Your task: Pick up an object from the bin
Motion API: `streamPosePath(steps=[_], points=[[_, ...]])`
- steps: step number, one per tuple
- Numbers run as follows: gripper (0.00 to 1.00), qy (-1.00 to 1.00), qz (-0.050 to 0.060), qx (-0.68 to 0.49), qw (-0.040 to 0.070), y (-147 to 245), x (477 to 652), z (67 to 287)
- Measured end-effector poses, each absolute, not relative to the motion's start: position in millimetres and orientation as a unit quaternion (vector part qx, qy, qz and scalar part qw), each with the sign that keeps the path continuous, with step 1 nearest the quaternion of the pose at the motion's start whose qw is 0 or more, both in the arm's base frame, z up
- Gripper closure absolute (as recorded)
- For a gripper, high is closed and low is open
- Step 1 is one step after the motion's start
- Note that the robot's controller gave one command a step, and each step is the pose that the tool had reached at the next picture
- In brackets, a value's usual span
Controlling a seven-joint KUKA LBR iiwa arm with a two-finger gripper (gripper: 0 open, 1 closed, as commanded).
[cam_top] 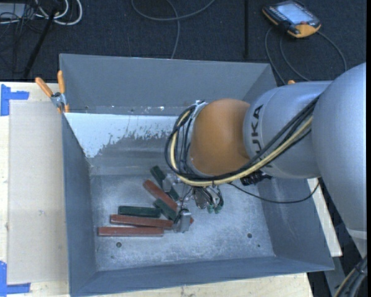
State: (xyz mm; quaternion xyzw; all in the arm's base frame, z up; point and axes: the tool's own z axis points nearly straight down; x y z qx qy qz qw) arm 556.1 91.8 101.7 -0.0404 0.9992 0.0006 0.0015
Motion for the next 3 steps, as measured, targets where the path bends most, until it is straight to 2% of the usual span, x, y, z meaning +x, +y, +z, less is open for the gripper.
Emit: streamPosePath(steps=[1,2,3], points=[[1.0,1.0,0.002,-0.013,0.001,135.5,534.7,73.1],[1.0,1.0,0.002,-0.012,0.001,135.5,534.8,73.1],[1.0,1.0,0.0,0.02,0.0,136.7,531.2,210.6]])
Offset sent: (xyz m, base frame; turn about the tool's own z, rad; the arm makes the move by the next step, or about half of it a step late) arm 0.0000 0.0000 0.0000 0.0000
